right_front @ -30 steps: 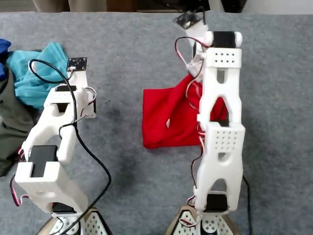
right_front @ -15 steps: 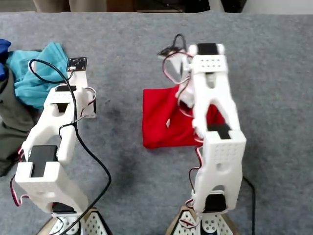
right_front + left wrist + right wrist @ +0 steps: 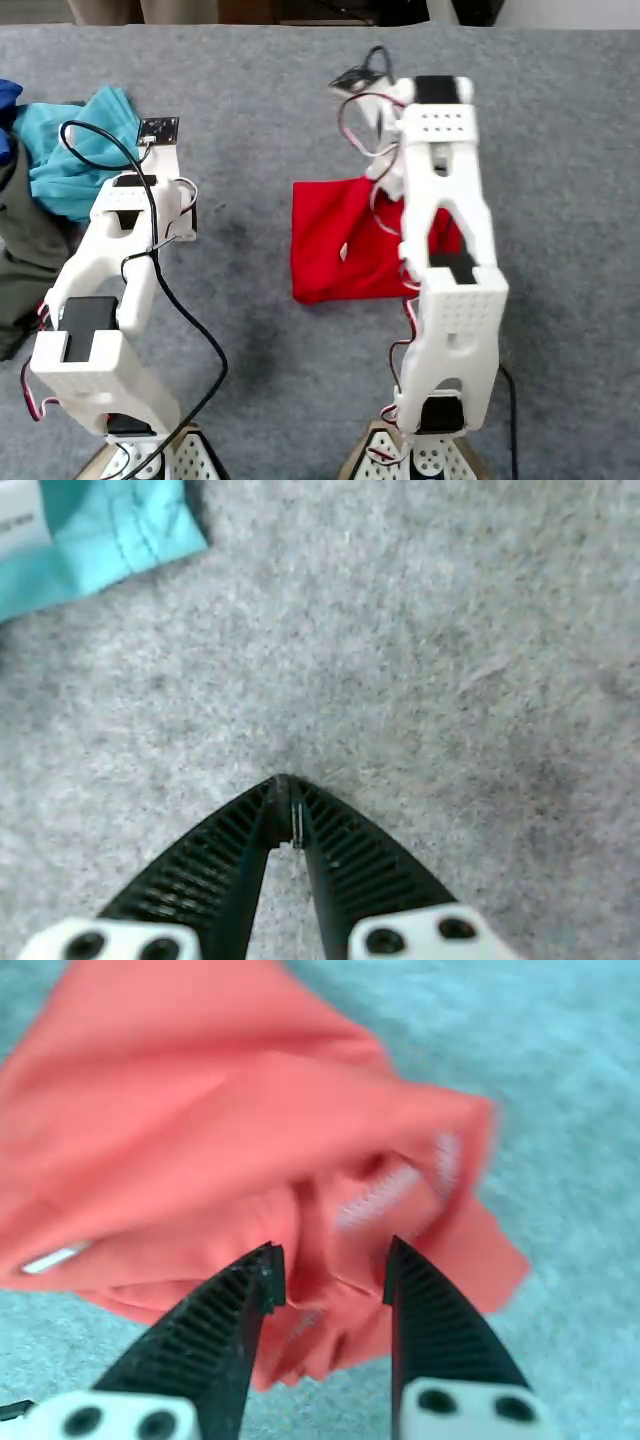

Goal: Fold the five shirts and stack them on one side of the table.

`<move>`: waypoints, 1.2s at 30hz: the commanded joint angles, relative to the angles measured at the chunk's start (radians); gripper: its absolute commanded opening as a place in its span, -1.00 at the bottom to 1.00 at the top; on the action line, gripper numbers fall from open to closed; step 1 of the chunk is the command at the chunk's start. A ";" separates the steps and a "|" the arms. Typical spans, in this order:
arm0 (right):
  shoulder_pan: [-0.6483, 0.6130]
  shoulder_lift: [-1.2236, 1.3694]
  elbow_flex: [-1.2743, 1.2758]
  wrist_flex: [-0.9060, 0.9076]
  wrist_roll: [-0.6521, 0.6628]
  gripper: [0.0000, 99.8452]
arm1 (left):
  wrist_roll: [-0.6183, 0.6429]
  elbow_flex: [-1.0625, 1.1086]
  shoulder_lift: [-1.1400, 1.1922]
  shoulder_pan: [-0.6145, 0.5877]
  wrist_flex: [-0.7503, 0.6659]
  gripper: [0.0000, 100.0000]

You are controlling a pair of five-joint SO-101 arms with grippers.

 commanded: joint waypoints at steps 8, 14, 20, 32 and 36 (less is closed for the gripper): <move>0.059 0.130 -0.099 -0.038 -0.011 -0.65 | -0.005 -0.020 -0.008 0.012 -0.014 -0.96; 0.168 0.163 -0.266 -0.035 -0.008 -0.99 | -0.005 -0.020 -0.008 0.011 -0.012 -0.96; 0.237 0.209 -0.349 -0.032 -0.005 -0.99 | -0.005 -0.020 -0.008 0.011 -0.012 -0.96; 0.107 -0.012 -0.168 0.025 -0.009 -0.70 | -0.005 -0.020 -0.008 0.011 -0.009 -0.96; 0.071 -0.077 -0.010 0.015 -0.020 -0.65 | -0.005 -0.018 -0.008 0.009 -0.009 -0.96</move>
